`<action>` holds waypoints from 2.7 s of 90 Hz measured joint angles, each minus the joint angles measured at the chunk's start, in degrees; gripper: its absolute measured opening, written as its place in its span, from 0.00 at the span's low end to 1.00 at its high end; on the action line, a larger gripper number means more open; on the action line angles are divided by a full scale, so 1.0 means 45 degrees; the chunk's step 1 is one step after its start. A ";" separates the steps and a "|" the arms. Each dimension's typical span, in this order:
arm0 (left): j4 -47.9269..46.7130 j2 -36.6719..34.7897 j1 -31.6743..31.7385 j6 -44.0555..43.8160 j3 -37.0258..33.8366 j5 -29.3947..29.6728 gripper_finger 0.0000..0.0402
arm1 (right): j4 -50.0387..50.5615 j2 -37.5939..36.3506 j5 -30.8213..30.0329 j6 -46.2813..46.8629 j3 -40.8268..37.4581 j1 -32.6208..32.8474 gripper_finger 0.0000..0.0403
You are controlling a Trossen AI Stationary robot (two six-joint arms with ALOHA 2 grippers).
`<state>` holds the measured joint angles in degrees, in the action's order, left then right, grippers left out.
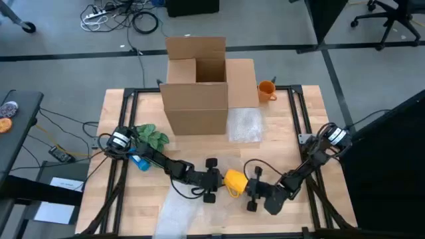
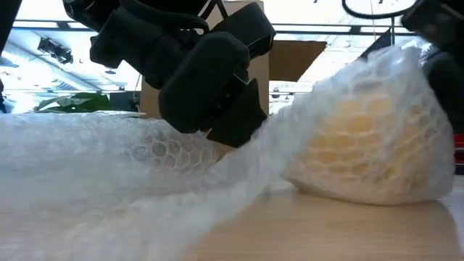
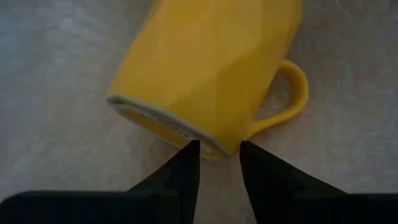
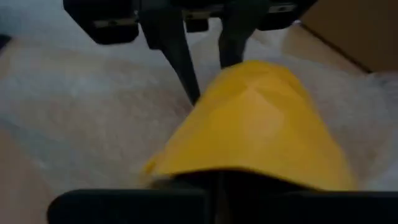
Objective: Wrap mug
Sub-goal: Wrap the yellow mug with the bubble wrap
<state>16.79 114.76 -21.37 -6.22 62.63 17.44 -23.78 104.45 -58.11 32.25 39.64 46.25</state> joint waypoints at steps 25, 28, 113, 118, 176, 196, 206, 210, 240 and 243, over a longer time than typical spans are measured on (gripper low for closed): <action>0.0087 0.0000 0.0000 0.0012 -0.0024 0.0183 0.25 | -0.0560 0.1314 0.0656 -0.0194 0.0010 -0.1088 0.00; 0.0000 0.0000 0.0000 0.0015 -0.0030 0.0201 0.25 | -0.0780 0.1536 0.0862 -0.0192 0.0025 -0.1199 0.00; -0.0232 0.0000 0.0000 0.0005 0.0005 0.0149 0.25 | 0.4354 -0.2368 0.2963 0.1968 -0.0005 0.0009 0.03; -0.0245 0.0000 0.0000 0.0005 0.0005 0.0149 0.25 | 0.4758 -0.2685 0.2954 0.2341 -0.0005 0.0203 0.06; 0.0028 0.0000 0.0000 0.0000 -0.0005 0.0101 0.25 | 0.9335 -0.3176 0.2507 0.7106 -0.0170 0.0058 0.45; 0.0030 0.0000 0.0000 0.0000 -0.0012 0.0009 0.25 | 0.5323 -0.2005 0.3137 0.3525 -0.0175 -0.0994 0.55; 0.0020 0.0000 0.0000 0.0000 -0.0019 0.0003 0.25 | 0.3485 -0.1350 0.3413 0.1973 -0.0175 -0.1483 0.57; -0.0003 0.0000 -0.0008 0.0000 -0.0022 0.0000 0.25 | 0.2877 -0.1138 0.3540 0.1559 -0.0175 -0.1638 0.57; -0.0023 0.0000 -0.0024 -0.0009 -0.0039 -0.0103 0.25 | 0.2142 -0.1031 0.3922 0.1092 -0.0175 -0.1970 0.33; -0.0028 0.0000 -0.0024 -0.0005 -0.0039 -0.0109 0.25 | 0.2186 -0.1031 0.3869 0.1092 -0.0175 -0.1970 0.28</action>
<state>16.67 114.76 -21.47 -6.24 62.46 16.95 -13.95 99.81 -40.70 37.17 38.85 37.39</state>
